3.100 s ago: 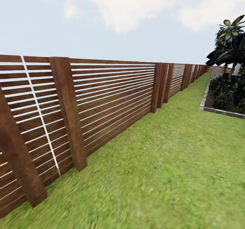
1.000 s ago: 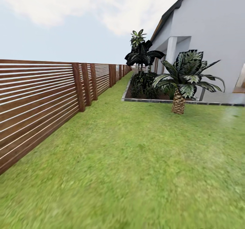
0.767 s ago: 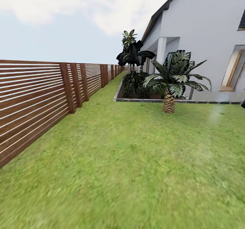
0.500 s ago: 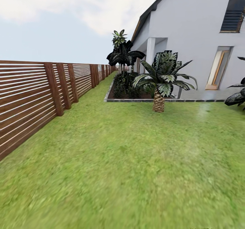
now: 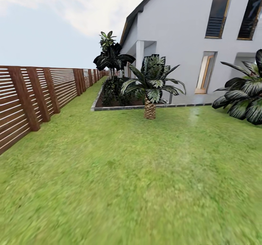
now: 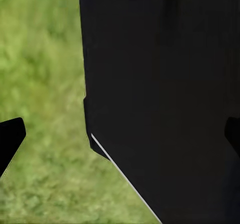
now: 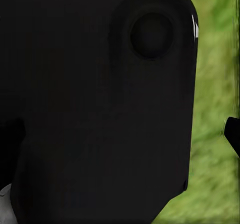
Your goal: Take the three Easter eggs out of the wicker basket on the lawn in the garden, then place them on the lawn next to a single tree (choose any tree) so that all three eggs are next to the same tree and none are left in the basket.
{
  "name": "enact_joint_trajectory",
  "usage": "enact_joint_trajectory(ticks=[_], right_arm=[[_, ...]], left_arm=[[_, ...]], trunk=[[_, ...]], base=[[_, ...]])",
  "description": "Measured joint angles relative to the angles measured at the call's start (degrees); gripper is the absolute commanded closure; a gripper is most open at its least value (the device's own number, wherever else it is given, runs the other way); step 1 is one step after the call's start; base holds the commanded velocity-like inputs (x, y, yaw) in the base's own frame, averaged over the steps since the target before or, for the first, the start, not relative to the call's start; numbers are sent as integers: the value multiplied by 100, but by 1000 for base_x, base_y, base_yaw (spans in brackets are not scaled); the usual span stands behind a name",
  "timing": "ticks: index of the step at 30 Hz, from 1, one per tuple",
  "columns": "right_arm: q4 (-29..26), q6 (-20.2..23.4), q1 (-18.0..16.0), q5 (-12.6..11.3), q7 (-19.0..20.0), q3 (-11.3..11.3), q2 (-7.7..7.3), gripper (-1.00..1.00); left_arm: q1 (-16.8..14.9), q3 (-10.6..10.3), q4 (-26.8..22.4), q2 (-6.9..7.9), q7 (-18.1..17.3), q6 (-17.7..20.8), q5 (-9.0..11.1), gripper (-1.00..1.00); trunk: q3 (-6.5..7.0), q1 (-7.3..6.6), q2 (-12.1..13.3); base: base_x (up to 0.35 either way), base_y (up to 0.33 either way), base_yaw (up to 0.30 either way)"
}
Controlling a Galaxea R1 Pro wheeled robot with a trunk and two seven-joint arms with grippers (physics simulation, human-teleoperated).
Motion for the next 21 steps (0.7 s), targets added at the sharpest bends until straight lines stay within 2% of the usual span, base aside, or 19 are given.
enact_joint_trajectory(ticks=[21], right_arm=[[0,-9,0,7,0,16,8,-100]], left_arm=[[0,0,-1,0,0,0,0,-100]], trunk=[[0,0,0]], base=[[166,-253,-298]])
